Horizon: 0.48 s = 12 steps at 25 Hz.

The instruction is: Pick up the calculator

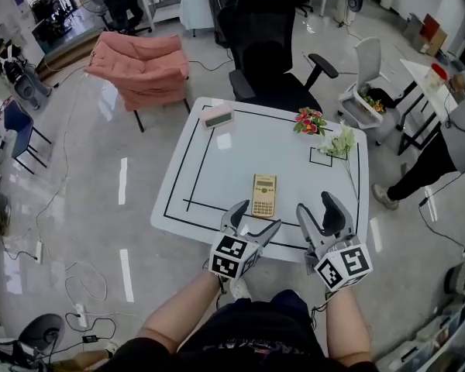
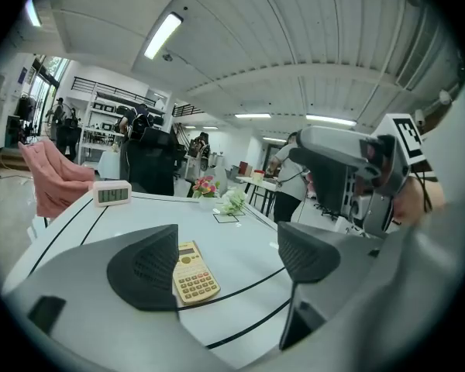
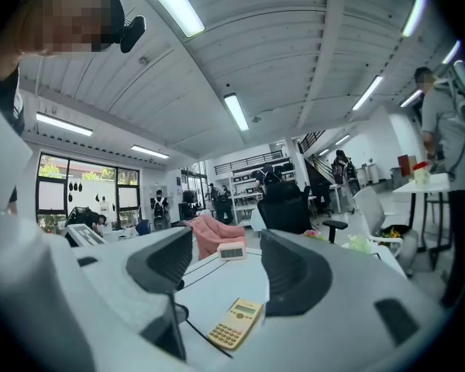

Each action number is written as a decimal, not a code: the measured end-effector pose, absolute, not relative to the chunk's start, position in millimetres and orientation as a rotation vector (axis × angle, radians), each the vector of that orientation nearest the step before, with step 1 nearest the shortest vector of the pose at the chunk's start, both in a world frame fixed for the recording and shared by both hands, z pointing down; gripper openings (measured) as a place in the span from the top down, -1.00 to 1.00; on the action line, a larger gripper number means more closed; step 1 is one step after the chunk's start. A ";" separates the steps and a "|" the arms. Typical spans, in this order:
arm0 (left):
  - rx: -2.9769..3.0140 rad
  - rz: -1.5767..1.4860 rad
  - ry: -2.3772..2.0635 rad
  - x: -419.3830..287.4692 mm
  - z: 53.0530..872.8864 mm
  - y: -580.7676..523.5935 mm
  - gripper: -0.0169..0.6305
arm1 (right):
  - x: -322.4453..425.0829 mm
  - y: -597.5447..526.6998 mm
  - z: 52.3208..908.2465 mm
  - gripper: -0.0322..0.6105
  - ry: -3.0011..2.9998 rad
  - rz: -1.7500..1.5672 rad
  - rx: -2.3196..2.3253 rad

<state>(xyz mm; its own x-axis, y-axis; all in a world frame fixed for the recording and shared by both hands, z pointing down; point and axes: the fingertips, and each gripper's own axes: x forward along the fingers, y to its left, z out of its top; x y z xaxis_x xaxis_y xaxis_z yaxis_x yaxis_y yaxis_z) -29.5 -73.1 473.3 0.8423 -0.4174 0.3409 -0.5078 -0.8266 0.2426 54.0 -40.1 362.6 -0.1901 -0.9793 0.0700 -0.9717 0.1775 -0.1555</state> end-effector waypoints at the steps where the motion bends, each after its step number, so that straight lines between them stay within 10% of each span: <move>1: 2.695 0.399 -0.692 -29.8 475.6 -74.5 -0.25 | 52.1 -41.7 363.3 0.07 2.372 -0.256 -1.973; 12: 2.625 0.459 -0.718 -31.8 502.3 -84.5 -0.27 | 42.8 -60.6 372.8 0.07 2.403 -0.280 -1.947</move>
<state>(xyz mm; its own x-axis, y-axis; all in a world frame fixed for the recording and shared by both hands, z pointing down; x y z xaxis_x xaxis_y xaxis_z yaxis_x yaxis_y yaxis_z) -31.8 -84.5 502.3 0.8160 -0.4155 0.4018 -0.5392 -0.7976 0.2703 42.8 -60.6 372.8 -0.2132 -0.9733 0.0851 -0.9668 0.1976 -0.1617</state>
